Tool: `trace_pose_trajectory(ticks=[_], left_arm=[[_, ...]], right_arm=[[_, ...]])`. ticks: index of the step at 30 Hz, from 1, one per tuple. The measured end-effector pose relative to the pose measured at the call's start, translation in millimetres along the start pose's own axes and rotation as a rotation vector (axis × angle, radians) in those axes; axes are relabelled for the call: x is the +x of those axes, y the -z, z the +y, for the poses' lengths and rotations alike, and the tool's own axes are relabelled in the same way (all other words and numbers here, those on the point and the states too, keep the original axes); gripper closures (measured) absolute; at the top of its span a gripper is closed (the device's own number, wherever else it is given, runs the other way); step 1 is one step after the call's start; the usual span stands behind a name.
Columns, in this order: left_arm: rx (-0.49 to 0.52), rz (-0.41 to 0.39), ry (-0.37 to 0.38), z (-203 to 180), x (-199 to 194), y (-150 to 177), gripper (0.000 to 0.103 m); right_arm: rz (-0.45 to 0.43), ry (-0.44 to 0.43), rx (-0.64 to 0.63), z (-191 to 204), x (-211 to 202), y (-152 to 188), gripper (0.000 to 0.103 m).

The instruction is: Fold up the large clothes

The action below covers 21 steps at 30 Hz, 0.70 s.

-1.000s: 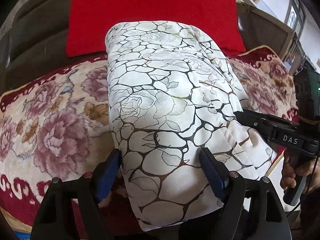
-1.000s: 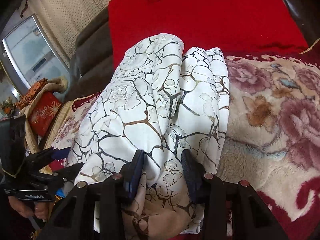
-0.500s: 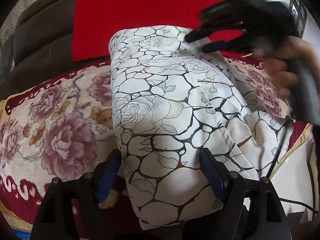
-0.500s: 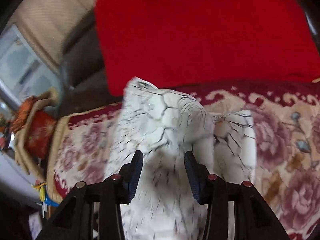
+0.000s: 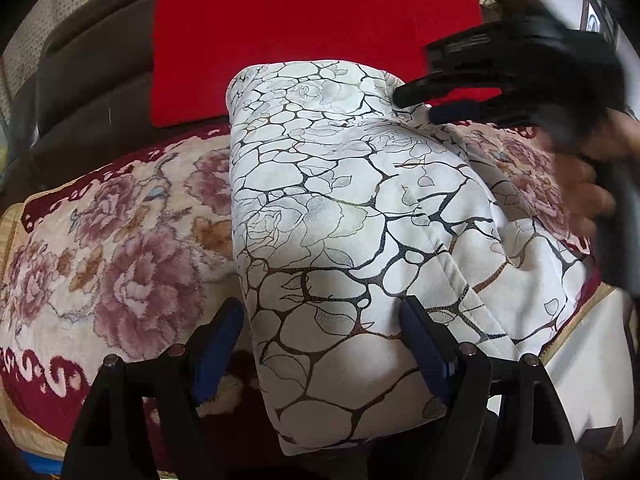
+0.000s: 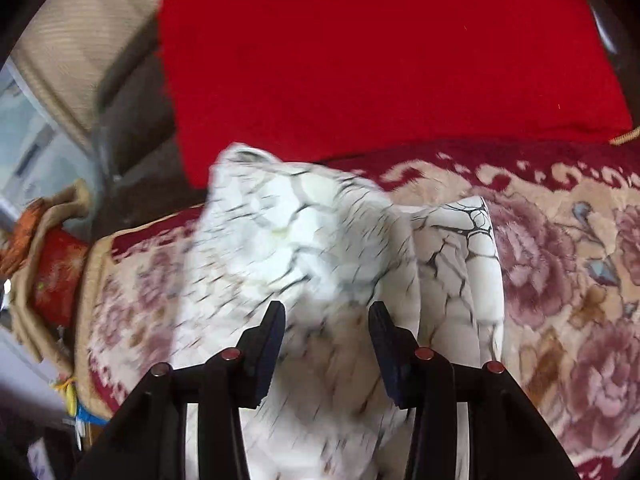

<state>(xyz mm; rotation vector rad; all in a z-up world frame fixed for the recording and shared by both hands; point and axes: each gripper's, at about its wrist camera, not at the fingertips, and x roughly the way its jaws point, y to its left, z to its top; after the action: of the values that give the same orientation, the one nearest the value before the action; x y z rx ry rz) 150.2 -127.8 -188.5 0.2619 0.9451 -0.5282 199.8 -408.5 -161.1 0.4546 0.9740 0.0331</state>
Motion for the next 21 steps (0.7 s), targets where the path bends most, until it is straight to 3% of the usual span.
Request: trace_pose_trajectory(ticks=[3,6,9,11,13,17,21], left_arm=[[0.001,-0.004,-0.015,-1.5,-1.5,0.8,0.022],[-0.007,-0.003,-0.021,-1.6,-1.5,1.5,0.022],[-0.004,-0.003,-0.032,-3.1,-2.1,1.9,0.022],[0.001,0.004,-0.039,-4.7,-0.4,2.7,0.022],[0.000,-0.002,-0.047,-5.5,-1.3,3.8,0.022],[-0.003,-0.005,-0.059,-5.3,-9.1,1.0,0.022],[-0.024,-0.058,-0.087,3.2,-30.5,-1.4,0.022]], right_arm=[[0.002,-0.022,-0.066,13.5,-20.8,18.0,0.055],[0.015,-0.056,-0.053,14.1,-30.2,39.9,0.055],[0.073,-0.023,-0.024,1.9,-9.9,59.4,0.055],[0.096,-0.054,0.036,-14.3,10.5,68.1,0.054],[0.074,-0.086,0.048,-19.7,12.2,68.8,0.053],[0.084,-0.070,0.051,-14.6,3.5,65.0,0.054],[0.048,-0.087,0.053,-11.4,-23.3,70.4,0.052]])
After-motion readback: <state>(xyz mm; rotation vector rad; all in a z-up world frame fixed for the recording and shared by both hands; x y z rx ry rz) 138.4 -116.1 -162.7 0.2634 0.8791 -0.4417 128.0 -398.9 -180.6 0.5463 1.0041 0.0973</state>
